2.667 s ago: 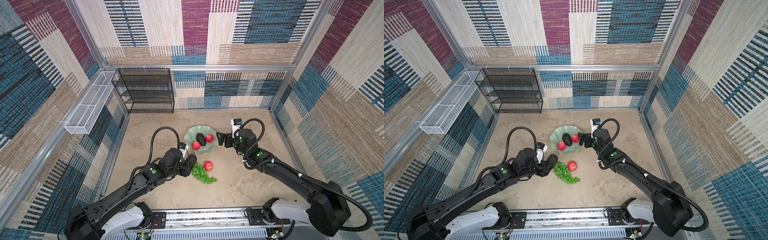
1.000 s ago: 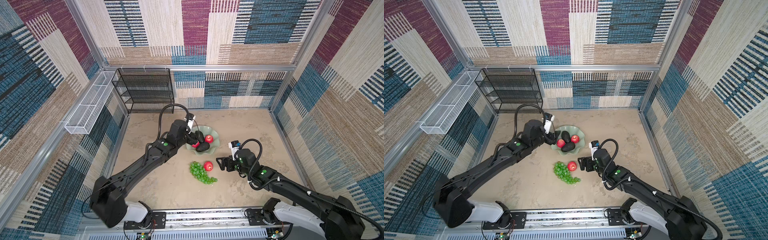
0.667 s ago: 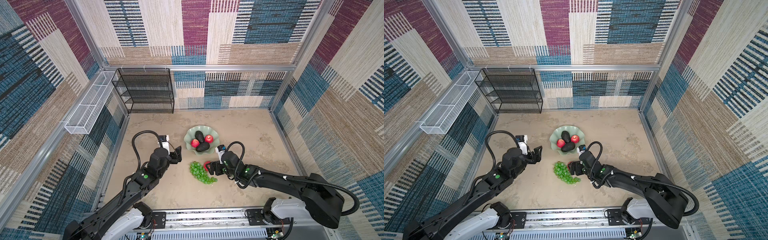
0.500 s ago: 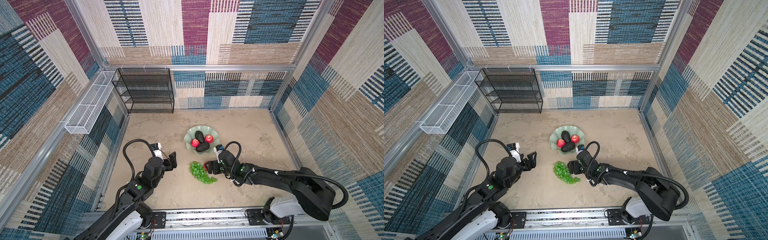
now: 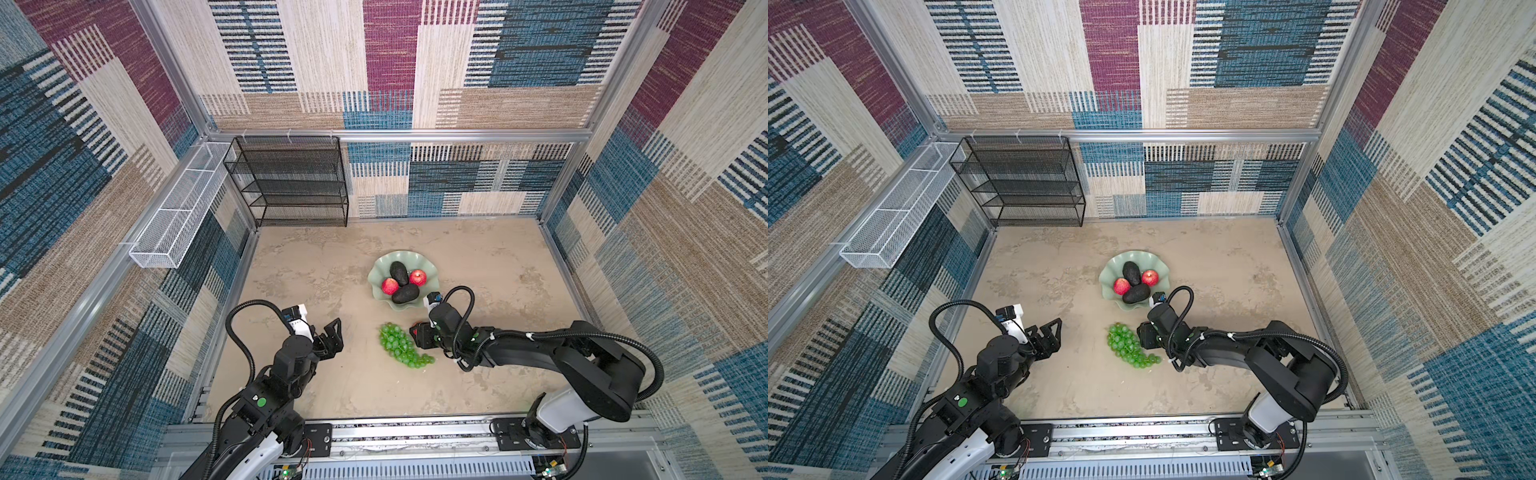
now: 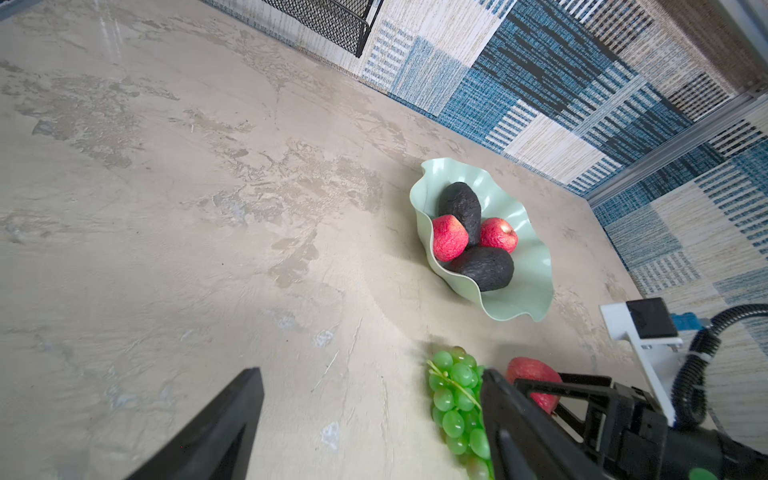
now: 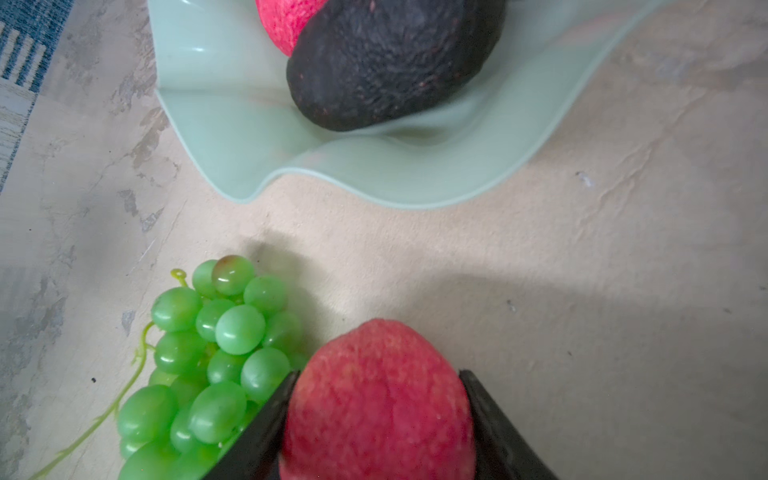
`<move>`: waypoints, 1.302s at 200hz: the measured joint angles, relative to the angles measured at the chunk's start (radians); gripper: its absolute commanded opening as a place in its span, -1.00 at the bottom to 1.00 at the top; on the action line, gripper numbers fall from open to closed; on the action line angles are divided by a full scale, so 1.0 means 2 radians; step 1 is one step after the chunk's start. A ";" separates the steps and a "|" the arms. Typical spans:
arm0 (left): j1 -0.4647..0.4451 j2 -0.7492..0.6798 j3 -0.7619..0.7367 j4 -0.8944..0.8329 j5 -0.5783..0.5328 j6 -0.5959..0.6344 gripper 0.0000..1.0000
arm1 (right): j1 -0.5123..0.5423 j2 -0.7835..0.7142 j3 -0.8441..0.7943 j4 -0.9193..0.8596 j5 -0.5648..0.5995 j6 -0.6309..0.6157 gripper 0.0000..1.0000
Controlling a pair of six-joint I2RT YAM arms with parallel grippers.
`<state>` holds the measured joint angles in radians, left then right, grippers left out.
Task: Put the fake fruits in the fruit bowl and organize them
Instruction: 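Grasp the red apple beside the grapes with the right gripper, then place the apple with the right gripper into the bowl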
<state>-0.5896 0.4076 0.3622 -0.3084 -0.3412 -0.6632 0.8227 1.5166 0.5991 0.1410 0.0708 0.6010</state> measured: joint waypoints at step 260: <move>0.001 0.006 0.006 -0.065 0.043 -0.022 0.70 | -0.151 0.277 0.431 -0.107 -0.021 -0.209 0.45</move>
<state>-0.5873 0.4206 0.3733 -0.4381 -0.2550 -0.7071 0.5213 2.0712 1.4609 -0.0731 0.0288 0.1822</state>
